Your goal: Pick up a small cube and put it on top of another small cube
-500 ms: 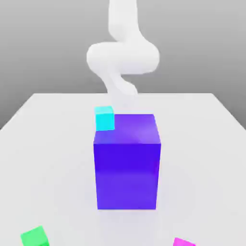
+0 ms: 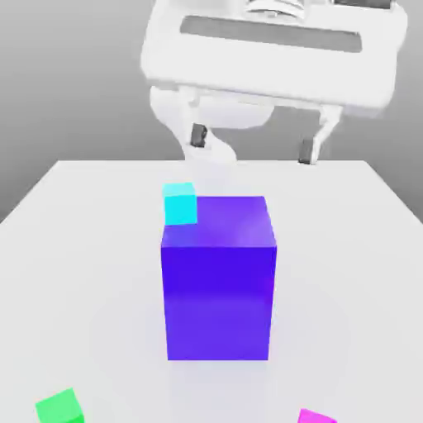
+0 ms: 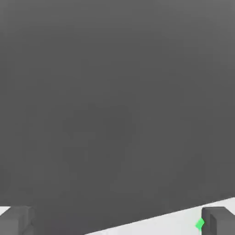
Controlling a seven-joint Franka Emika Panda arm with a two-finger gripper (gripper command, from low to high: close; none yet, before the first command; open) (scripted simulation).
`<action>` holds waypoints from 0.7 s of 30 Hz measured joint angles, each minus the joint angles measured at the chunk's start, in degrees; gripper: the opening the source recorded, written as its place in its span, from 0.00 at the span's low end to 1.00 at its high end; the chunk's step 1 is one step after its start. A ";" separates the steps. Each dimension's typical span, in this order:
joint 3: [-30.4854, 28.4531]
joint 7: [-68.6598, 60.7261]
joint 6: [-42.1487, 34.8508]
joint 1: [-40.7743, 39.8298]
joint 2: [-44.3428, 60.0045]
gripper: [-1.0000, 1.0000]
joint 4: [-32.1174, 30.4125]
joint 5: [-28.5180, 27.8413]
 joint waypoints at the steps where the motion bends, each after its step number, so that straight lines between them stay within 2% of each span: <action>1: 0.34 1.62 0.39 0.01 2.08 0.50 0.17 -0.85; 8: 0.83 11.22 3.66 1.85 16.05 0.50 1.22 -4.30; 17: 2.14 18.07 9.59 4.03 31.56 0.50 1.97 -0.57; 21: -0.21 20.93 15.12 6.22 39.69 0.50 3.66 -2.86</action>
